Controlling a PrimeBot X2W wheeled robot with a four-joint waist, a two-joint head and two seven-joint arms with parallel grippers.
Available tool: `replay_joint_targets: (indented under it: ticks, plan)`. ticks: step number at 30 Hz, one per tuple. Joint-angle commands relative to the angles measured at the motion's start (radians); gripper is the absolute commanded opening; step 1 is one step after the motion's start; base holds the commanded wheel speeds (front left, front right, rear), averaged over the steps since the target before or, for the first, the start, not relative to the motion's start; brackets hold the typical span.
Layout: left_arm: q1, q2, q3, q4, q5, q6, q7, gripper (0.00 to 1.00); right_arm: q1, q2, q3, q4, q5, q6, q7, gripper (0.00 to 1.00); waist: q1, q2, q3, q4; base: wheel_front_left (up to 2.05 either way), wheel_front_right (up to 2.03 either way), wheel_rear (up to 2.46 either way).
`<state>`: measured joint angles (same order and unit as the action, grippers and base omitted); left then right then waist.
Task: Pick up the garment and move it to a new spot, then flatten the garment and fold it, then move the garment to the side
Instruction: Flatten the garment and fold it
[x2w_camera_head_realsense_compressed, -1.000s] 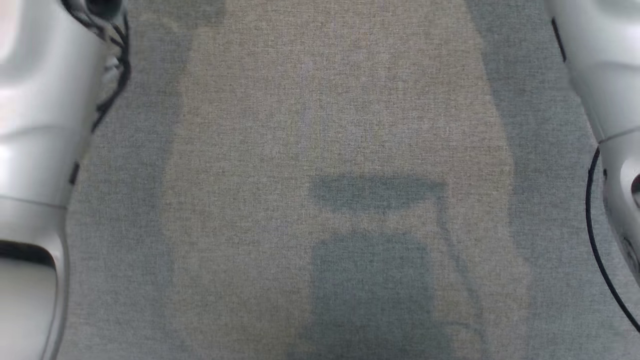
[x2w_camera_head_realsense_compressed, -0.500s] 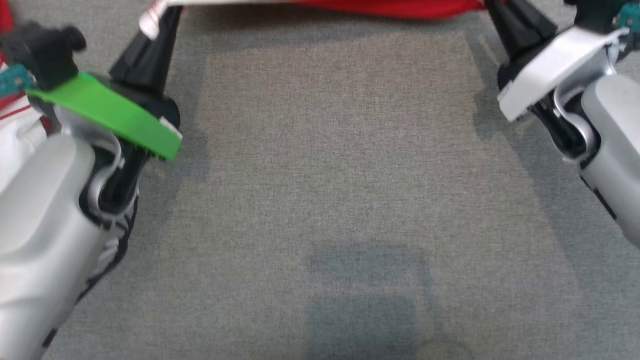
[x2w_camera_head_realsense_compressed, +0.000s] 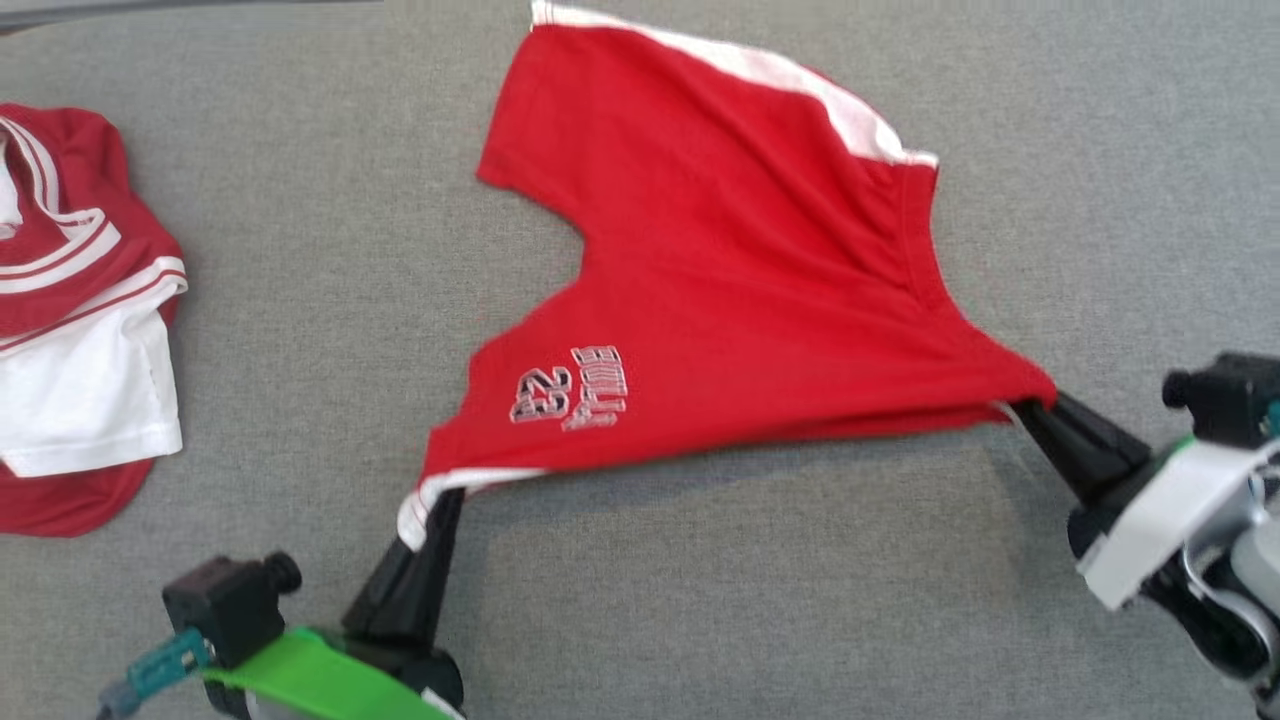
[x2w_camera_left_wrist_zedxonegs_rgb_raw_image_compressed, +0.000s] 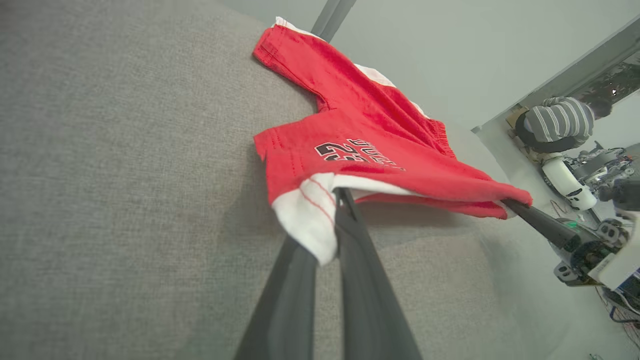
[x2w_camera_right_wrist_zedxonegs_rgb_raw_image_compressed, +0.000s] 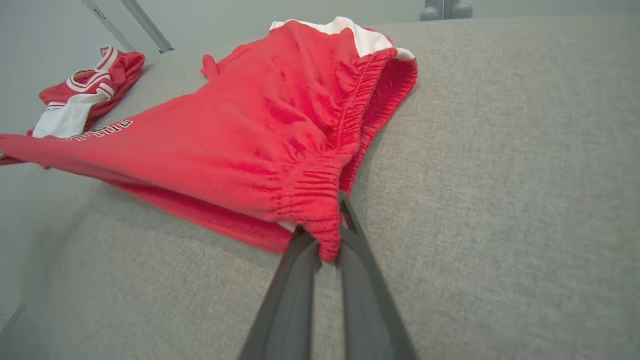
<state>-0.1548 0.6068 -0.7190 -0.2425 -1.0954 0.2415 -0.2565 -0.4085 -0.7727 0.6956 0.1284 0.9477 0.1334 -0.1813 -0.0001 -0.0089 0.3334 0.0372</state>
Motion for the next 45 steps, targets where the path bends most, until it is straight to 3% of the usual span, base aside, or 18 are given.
replay_joint_targets:
  ticks: [1, 7, 10, 16, 22, 25, 34, 45]
  plan:
    - [0.058, 0.001, 0.023, -0.027, -0.013, 0.017, -0.009, 0.0, 0.085, -0.034, -0.042, -0.005, 0.033, -0.005, -0.014, 0.0, 0.0001, 0.0089, -0.053, -0.005, 0.0, 0.0, 0.0]
    - [0.226, 0.002, 0.072, -0.173, -0.014, 0.047, -0.012, 0.0, 0.418, -0.071, -0.171, -0.157, 0.078, -0.005, -0.033, 0.0, 0.0001, 0.0089, -0.045, -0.013, 0.0, 0.0, 0.0]
    - [0.226, 0.046, 0.075, -0.233, 0.011, 0.063, 0.011, 0.0, 0.48, -0.042, -0.229, -0.24, 0.064, -0.004, -0.011, 0.0, 0.0001, 0.0089, -0.021, -0.041, 0.0, 0.0, 0.0]
    - [0.112, 0.119, 0.107, -0.295, 0.006, 0.084, 0.124, 0.0, 0.41, 0.049, -0.306, -0.322, 0.027, -0.003, 0.059, 0.0, 0.0001, 0.0089, 0.041, -0.096, 0.0, 0.0, 0.0]
    - [-0.123, 0.18, 0.157, -0.304, -0.011, 0.121, 0.319, 0.0, 0.222, 0.199, -0.31, -0.341, 0.008, -0.003, 0.203, 0.0, 0.0001, 0.0089, 0.136, -0.165, 0.0, 0.0, 0.0]
    - [-0.279, 0.196, 0.147, -0.259, -0.019, 0.113, 0.451, 0.0, 0.134, 0.258, -0.309, -0.326, 0.021, -0.002, 0.269, 0.0, 0.0001, 0.0089, 0.175, -0.188, 0.0, 0.0, 0.0]
    - [-0.715, 0.125, 0.098, 0.029, -0.037, 0.072, 0.758, 0.0, -0.076, 0.43, -0.345, -0.188, 0.05, -0.002, 0.368, 0.0, 0.0001, 0.0089, 0.238, -0.249, 0.0, 0.0, 0.0]
    - [-0.971, 0.048, 0.014, 0.308, 0.028, 0.013, 0.89, 0.0, -0.213, 0.581, -0.409, -0.011, 0.029, -0.002, 0.437, 0.0, 0.0001, 0.0089, 0.262, -0.295, 0.0, 0.0, 0.0]
